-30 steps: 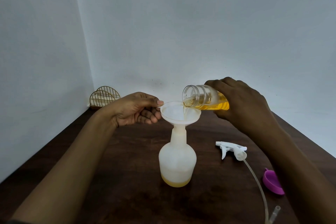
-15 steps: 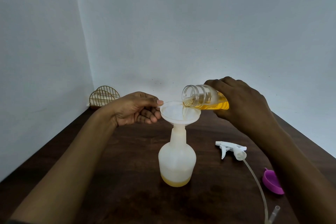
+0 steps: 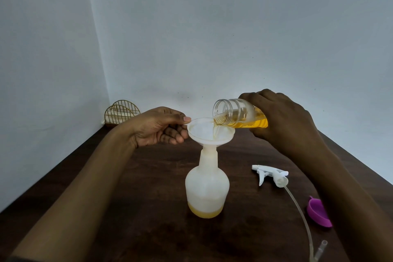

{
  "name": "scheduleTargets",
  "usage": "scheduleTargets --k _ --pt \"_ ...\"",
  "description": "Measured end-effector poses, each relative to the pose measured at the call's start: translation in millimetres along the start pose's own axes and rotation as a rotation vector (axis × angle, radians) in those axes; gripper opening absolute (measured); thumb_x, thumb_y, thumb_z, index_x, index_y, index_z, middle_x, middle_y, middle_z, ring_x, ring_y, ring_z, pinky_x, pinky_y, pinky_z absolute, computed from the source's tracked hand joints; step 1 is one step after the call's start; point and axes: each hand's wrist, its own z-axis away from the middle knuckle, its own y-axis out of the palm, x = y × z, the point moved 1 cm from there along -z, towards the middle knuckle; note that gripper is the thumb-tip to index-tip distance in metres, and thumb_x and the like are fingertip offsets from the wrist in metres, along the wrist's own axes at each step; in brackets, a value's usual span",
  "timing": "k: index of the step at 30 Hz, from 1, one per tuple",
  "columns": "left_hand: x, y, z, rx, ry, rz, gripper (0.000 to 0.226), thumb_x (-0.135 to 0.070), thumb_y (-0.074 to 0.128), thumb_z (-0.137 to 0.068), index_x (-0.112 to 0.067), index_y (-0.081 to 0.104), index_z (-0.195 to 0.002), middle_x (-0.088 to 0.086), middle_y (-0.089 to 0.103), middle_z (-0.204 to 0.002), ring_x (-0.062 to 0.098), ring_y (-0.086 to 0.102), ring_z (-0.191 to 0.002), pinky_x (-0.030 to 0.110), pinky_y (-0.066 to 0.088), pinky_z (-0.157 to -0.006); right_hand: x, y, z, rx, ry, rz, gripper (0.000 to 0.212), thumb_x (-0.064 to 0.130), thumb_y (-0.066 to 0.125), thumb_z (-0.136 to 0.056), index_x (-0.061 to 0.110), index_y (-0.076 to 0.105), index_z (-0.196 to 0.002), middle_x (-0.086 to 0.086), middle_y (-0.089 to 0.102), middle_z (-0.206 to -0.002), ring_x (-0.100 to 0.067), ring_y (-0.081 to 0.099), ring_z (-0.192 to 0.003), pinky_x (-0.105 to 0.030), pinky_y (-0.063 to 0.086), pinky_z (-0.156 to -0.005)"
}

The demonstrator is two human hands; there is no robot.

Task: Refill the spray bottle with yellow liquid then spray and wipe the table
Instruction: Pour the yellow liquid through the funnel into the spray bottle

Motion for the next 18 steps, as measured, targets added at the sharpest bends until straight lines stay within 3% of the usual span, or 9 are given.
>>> scheduleTargets --k 18 --pt "-0.6 -0.2 1.1 -0.003 -0.001 0.008 0.033 -0.037 0.085 -0.052 -0.010 0.071 -0.065 0.008 0.068 -0.061 0.010 0.064 -0.047 0.017 0.052 -0.043 0.8 -0.2 0.1 -0.007 -0.008 0.004 0.060 0.017 0.077 -0.067 0.032 0.055 -0.120 0.007 0.060 -0.102 -0.021 0.056 -0.088 -0.025 0.033 -0.053"
